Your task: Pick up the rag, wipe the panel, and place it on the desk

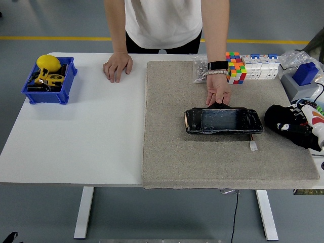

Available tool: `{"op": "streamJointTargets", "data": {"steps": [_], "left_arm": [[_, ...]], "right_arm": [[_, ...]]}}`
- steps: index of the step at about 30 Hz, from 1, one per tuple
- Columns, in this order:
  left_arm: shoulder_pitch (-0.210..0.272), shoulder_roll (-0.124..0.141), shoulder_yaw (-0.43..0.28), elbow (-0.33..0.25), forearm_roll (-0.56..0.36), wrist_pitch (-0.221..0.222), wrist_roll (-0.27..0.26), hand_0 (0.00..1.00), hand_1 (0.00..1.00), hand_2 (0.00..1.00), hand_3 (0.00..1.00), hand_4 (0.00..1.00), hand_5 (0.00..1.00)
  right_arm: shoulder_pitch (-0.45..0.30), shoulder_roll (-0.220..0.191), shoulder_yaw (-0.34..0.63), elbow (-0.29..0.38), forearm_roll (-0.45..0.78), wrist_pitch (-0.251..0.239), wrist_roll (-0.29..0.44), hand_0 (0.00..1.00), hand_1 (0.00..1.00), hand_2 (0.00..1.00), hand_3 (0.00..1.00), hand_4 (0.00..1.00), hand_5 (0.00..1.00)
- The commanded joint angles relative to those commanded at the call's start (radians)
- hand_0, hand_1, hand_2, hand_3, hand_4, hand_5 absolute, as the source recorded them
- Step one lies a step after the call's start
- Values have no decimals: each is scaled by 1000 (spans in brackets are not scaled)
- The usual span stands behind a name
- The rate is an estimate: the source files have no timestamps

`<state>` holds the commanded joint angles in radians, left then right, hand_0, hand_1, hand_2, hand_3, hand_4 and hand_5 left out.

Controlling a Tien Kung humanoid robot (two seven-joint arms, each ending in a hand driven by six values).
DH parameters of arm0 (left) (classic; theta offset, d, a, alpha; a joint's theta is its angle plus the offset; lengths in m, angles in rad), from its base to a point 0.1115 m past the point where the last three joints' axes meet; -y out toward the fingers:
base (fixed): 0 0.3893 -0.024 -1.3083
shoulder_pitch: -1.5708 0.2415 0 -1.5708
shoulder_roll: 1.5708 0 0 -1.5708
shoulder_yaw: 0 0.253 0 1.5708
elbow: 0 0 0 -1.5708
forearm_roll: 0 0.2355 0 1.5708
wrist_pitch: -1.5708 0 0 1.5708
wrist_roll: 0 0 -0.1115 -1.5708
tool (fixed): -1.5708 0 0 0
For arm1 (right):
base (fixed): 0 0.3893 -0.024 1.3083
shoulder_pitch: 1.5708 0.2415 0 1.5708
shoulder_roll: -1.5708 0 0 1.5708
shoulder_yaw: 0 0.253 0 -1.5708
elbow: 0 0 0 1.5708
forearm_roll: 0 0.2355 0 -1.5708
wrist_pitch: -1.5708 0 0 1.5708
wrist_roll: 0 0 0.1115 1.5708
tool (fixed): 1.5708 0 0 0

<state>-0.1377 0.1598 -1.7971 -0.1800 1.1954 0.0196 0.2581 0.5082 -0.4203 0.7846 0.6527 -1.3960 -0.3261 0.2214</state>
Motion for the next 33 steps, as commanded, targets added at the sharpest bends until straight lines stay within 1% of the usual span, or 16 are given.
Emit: {"op": "streamJointTargets", "data": {"steps": [3,4,9,10,15,16,21,22,27,28,33], "left_arm": [[0,0,1,0,-1,0,0,685,729,732,605,671,623],[0,0,1,0,-2,0,-1,685,729,732,605,671,625],[-2,0,5,0,-6,-1,-2,685,729,732,605,671,625],[-2,0,5,0,-6,-1,-2,685,728,732,606,672,626],[-1,0,3,0,-6,-2,-3,685,728,732,606,672,626],[-1,0,2,0,-5,-2,-3,685,729,732,605,672,625],[-1,0,-6,0,0,-1,-3,685,729,732,605,672,625],[-1,0,-6,0,0,-1,-3,685,729,732,605,672,626],[-2,-2,-8,0,-1,-2,-3,685,729,732,605,672,626],[-2,-3,-8,0,-1,-2,-3,686,728,732,607,672,625],[-2,-3,-14,0,3,-2,-3,686,728,732,607,672,625]], "right_arm": [[-1,4,-4,-18,10,-4,7,401,499,520,546,998,334],[-1,5,-4,-24,12,-6,8,351,459,486,499,985,245],[1,7,-8,-41,16,-13,9,351,459,486,499,985,245],[1,7,-9,-43,15,-15,10,289,404,431,447,924,197],[2,5,-9,-38,11,-46,19,289,404,431,447,924,197],[3,5,-8,-35,11,-50,20,245,359,390,407,875,127],[6,-1,-3,-13,-2,-77,22,245,359,390,407,875,127],[7,-2,-2,-10,-4,-79,22,206,330,365,398,910,45],[10,-8,4,-1,-10,-86,17,206,330,365,398,910,45],[10,-9,5,1,-11,-87,17,191,306,350,385,948,3],[8,-13,12,5,-13,-92,15,191,306,350,385,948,3]]}}
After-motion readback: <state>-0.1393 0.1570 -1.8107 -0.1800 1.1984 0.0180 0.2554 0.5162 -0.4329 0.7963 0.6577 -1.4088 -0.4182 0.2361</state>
